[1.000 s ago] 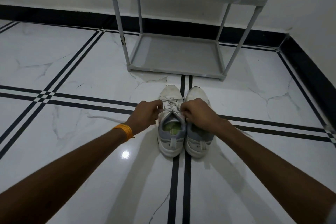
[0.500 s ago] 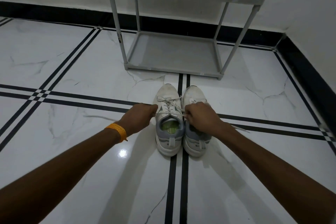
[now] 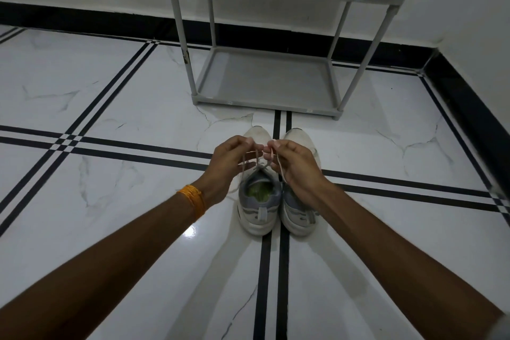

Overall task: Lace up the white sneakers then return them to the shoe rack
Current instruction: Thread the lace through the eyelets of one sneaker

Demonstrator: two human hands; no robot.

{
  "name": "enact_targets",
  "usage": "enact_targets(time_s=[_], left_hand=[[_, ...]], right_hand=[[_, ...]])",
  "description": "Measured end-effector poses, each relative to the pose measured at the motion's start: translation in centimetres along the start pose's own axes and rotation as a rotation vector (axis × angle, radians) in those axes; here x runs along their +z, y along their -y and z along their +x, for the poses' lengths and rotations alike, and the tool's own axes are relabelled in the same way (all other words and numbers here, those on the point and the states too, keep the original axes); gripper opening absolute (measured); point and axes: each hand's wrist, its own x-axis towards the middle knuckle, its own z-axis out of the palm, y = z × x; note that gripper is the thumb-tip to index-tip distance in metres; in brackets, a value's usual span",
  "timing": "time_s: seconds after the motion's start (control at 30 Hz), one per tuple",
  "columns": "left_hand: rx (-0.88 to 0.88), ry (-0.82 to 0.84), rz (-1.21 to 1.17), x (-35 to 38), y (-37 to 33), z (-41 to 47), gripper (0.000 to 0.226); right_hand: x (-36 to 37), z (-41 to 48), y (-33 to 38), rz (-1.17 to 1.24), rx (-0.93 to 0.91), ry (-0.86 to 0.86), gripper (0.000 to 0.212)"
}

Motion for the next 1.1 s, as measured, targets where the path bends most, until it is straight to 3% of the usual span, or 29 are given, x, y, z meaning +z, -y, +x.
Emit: enact_targets(time_s=[0.3, 0.5, 0.63, 0.83, 0.93, 1.1], left_hand=[[0.06, -0.087, 0.127, 1.0, 1.6, 1.2, 0.024], [0.087, -0.065, 0.191, 0.8, 1.0, 1.5, 0.014], [0.049, -0.059, 0.168, 0.2, 0.7, 1.9, 0.036], [0.033, 0.058, 0.201, -0.3, 0.7, 2.5, 0.041], [-0.022, 0.149, 0.164, -0.9, 0.5, 2.8, 0.043], [0.008, 0.165, 0.145, -0.7, 0.6, 2.7, 0.022]], right_hand=[[-0.2, 2.4, -1.4, -0.214, -0.025, -0.092, 0.025], [-0.4, 2.7, -0.9, -0.158, -0.028, -0.103, 0.02], [-0.5, 3.0, -0.9, -0.007, 0.037, -0.133, 0.011], [-0.8, 3.3, -0.9, 0.011, 0.039, 0.017, 0.014], [-1.1, 3.4, -0.7, -0.131, -0.023, 0.076, 0.017], [-1.3, 3.5, -0.2, -0.325, -0.087, 0.068, 0.02]])
